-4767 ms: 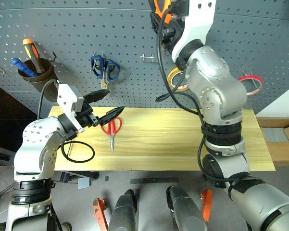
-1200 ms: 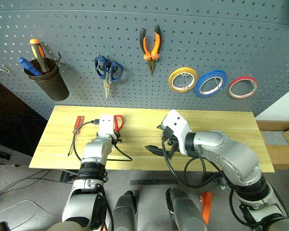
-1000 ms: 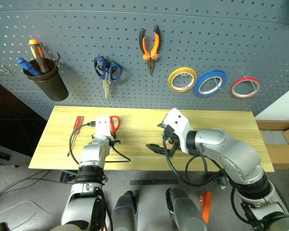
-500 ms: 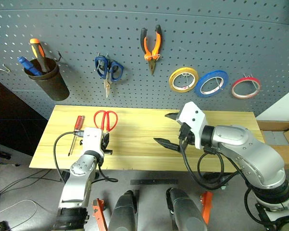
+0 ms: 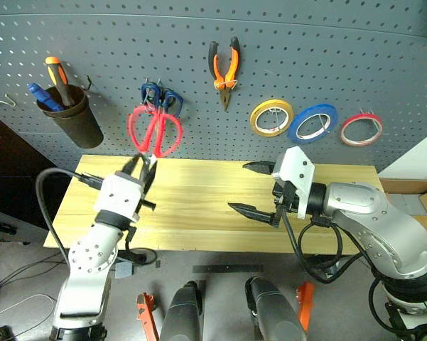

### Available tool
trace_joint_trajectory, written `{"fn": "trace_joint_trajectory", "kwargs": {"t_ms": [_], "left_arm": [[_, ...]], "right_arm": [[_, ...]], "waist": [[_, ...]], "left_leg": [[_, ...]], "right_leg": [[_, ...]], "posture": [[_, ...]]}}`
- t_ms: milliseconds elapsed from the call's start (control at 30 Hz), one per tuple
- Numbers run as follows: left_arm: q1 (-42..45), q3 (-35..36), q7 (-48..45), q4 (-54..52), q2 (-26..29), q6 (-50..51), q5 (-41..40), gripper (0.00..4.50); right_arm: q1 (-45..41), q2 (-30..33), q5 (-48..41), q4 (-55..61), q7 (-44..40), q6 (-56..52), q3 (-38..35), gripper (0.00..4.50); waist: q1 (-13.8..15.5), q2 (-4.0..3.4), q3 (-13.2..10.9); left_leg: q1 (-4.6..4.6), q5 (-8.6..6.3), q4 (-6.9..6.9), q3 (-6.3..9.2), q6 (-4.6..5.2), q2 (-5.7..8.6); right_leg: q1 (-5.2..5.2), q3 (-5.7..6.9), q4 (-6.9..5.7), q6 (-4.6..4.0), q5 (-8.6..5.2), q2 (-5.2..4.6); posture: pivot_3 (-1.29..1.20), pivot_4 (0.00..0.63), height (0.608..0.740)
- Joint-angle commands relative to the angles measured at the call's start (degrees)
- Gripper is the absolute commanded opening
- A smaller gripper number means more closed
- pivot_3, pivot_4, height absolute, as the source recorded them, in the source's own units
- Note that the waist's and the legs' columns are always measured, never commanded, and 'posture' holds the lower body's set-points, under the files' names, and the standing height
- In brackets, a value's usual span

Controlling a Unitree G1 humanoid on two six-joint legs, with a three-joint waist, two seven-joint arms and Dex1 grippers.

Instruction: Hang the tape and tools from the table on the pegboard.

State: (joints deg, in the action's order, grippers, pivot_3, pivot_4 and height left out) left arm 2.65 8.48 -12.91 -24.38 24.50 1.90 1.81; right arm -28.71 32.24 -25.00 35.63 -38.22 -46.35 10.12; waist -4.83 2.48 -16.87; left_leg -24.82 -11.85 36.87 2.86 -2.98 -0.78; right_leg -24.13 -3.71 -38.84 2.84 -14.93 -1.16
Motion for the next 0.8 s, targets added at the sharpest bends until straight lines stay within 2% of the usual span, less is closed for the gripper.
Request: {"fn": "trace_joint_trajectory", "kwargs": {"t_ms": [33,700,800], "left_arm": [[3.42,0.31,0.38,-0.53,0.22,-0.46,0.79,1.08],[12.2,-1.4,-1.7,14.59,1.08,-0.11,1.78,1.08],[12.01,-1.16,-1.7,14.45,0.63,1.13,0.97,2.11]], "right_arm": [[-2.38,-1.37,0.8,-0.53,1.61,2.49,-1.71,4.5],[-4.95,-2.33,1.0,-1.53,3.47,2.38,-1.28,4.5],[-5.11,-2.55,0.82,-1.47,3.75,2.57,-1.54,4.5]], "waist": [[-0.03,0.0,0.0],[-0.18,0.0,-0.01],[-0.19,0.0,-0.01]], "left_leg": [[0.0,0.0,0.0,0.0,0.0,0.0],[-0.01,-0.01,-0.03,0.03,0.01,-0.01],[-0.01,-0.01,-0.03,0.04,0.01,-0.02]], "right_leg": [[0.0,0.0,0.0,0.0,0.0,0.0],[-0.01,0.03,-0.01,0.0,0.0,0.0],[-0.02,0.03,-0.02,0.0,0.0,0.0]], "posture": [[-0.12,0.262,0.74],[-0.16,0.274,0.74],[-0.16,0.274,0.74]]}}
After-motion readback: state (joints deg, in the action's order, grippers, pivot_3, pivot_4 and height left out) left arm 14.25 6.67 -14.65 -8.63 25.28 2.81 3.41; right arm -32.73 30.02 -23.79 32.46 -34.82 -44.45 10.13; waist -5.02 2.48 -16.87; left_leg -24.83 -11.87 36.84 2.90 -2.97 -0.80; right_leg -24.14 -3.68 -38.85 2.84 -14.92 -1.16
